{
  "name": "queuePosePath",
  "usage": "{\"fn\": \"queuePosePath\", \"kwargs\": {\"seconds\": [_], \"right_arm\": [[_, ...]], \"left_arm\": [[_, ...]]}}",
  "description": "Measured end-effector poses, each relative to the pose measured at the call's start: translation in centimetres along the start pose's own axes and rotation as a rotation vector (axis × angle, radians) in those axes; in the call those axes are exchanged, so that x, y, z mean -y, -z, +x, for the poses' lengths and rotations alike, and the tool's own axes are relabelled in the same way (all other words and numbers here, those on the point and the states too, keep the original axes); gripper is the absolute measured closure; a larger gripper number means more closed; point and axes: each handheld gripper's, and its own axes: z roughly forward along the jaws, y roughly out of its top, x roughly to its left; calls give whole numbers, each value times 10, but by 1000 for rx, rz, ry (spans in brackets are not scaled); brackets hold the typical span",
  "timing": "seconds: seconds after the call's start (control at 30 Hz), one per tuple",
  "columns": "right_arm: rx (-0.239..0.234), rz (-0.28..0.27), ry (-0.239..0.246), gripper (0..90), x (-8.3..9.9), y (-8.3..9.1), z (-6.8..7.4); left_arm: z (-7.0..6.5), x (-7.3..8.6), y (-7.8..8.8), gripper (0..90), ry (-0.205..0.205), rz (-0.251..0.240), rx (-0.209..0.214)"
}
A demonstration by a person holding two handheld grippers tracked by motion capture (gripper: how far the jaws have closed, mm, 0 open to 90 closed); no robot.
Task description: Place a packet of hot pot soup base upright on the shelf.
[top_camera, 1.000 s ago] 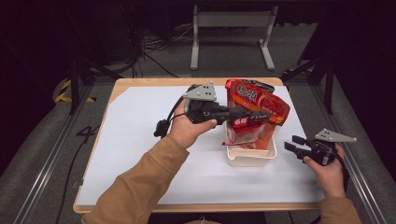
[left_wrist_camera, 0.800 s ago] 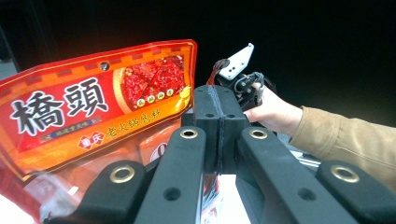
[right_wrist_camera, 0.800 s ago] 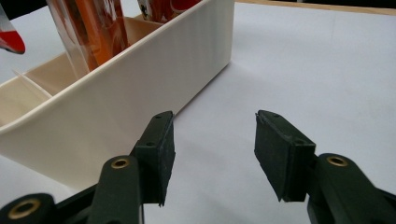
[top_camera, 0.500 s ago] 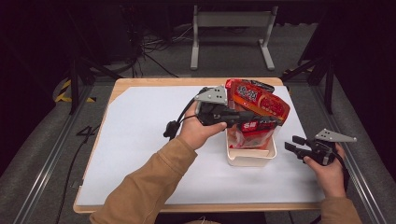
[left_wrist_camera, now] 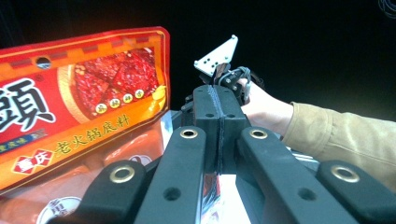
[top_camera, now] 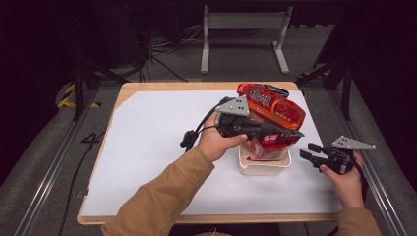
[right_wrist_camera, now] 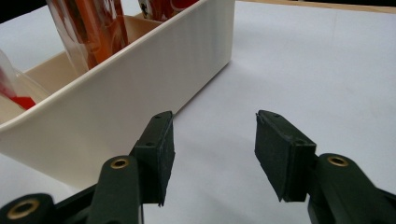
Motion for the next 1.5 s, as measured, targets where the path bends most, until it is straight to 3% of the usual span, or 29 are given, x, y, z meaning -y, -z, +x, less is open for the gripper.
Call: {"fn": "queuePosePath", "kwargs": {"seconds": [0.57,1.5], "right_arm": [[-4,6,1,477,0,-1,0],[-16,19,7,475,-1,-8,1]], "left_arm": [[0,20,-16,900,15,28,6],[12,51,-13,892,76,69,-20]]}}
